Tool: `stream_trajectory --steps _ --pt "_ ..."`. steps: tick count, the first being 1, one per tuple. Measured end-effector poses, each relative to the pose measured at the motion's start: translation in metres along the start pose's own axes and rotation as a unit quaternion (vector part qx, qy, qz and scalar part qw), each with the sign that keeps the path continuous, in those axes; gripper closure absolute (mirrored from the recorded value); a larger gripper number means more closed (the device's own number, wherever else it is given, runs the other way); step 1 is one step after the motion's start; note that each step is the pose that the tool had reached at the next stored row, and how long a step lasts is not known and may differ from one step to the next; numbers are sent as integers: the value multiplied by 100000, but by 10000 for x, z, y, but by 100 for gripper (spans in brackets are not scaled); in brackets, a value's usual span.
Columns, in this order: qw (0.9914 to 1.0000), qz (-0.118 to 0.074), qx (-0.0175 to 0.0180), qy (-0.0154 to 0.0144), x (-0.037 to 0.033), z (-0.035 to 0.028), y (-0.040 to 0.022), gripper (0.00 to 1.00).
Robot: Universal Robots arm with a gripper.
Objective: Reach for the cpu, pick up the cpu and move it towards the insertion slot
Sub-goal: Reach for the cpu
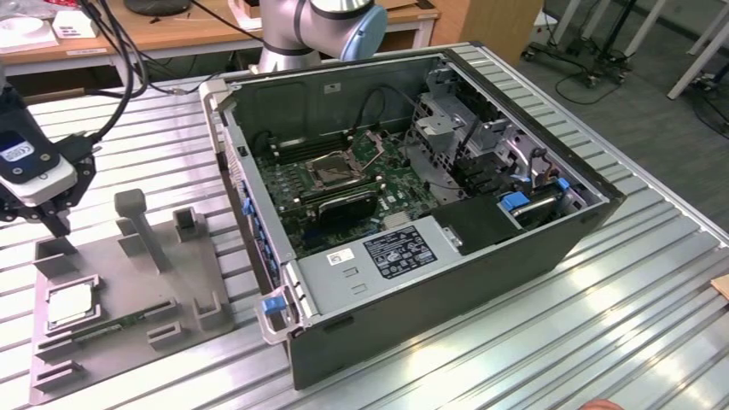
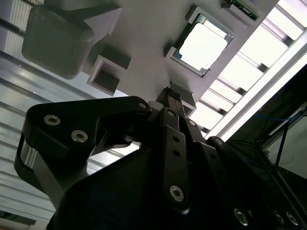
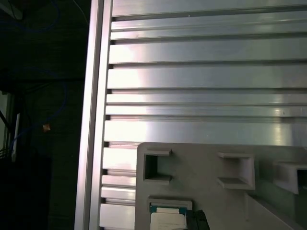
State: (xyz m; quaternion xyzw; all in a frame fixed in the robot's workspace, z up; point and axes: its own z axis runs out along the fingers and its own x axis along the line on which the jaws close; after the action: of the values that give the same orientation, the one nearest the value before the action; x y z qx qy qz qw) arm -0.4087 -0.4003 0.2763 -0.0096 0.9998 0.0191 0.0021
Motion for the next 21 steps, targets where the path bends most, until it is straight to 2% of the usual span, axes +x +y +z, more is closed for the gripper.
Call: stream_trajectory --steps 13,21 --pt "100000 -12 6 -170 72 25 -20 90" --pt "100000 -9 9 -231 85 28 -57 90"
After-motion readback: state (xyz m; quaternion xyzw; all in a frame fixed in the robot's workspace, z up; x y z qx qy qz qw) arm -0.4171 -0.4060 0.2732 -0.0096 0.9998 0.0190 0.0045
